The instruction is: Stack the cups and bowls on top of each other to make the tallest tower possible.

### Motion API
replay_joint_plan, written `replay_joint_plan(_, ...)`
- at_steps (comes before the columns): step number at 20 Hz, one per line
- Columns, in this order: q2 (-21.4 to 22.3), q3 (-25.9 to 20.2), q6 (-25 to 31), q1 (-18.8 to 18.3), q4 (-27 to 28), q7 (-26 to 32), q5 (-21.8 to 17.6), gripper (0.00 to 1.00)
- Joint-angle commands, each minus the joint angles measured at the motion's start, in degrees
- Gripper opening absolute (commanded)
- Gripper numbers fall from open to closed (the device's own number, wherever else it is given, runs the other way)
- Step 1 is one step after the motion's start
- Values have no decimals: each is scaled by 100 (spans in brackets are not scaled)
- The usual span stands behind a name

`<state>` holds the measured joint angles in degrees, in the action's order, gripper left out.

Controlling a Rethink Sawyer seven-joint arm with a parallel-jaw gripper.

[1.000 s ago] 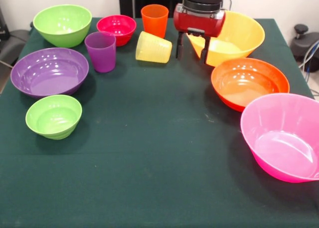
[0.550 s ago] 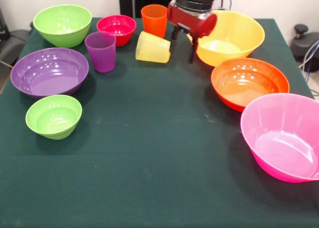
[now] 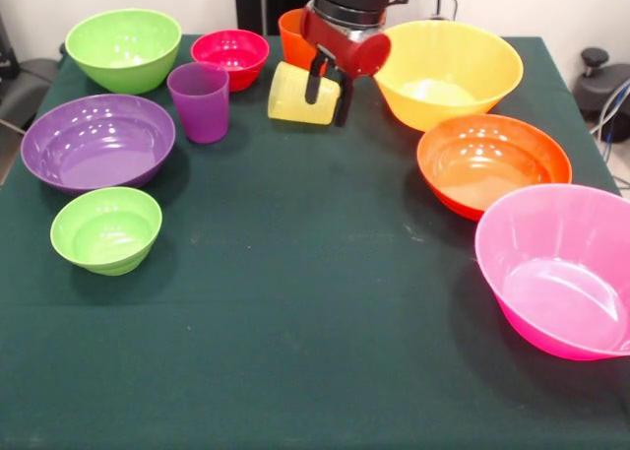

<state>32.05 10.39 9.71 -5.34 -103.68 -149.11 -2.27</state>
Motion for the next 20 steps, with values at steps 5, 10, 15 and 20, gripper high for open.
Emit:
replay_joint_plan(5,153,-1060,266,-421,-100,931,-986,100)
replay_joint_plan(10,446,-1813,513,-704,-92,1818,-1949,100)
replay_joint_plan(15,565,-2877,736,-1222,-120,2576,-2851,100)
replay_joint_plan(20,571,-3531,1070,-1588,-119,2830,-3151,100)
